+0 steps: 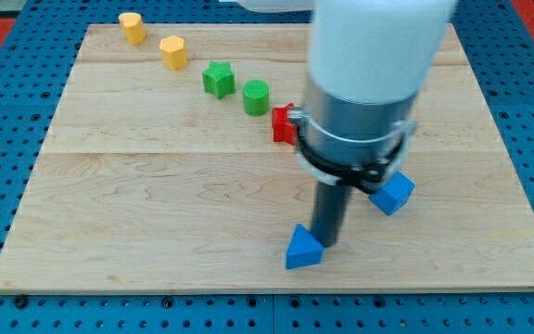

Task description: Move the blue cube vertically above the blue triangle

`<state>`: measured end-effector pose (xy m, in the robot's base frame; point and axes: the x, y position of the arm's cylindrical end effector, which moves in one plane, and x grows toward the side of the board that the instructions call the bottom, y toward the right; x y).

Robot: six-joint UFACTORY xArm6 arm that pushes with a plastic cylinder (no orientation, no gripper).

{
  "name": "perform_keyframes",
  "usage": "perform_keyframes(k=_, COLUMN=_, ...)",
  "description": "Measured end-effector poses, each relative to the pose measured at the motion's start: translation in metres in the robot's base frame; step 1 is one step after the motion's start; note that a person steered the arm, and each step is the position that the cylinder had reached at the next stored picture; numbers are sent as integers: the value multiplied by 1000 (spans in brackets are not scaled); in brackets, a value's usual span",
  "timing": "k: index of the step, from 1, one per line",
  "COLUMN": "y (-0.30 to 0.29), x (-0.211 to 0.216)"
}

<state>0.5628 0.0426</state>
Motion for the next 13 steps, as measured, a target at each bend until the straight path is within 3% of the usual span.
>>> perform_keyframes(k=2, y=77, x=7)
perform_keyframes(k=3, y=28, x=25)
perform_keyframes(k=4, y=37, x=34)
perform_keyframes(k=5, y=-35, x=29)
perform_keyframes(k=6, y=2, x=7)
perform_keyframes(k=7, y=116, x=-36)
perform_keyframes(k=8, y=189, x=-46)
perform_keyframes(k=9, y=182, x=-74)
perform_keyframes(k=10, y=139, x=-85)
perform_keyframes(k=11, y=84, x=-67)
perform_keyframes(k=13, y=71, x=-64)
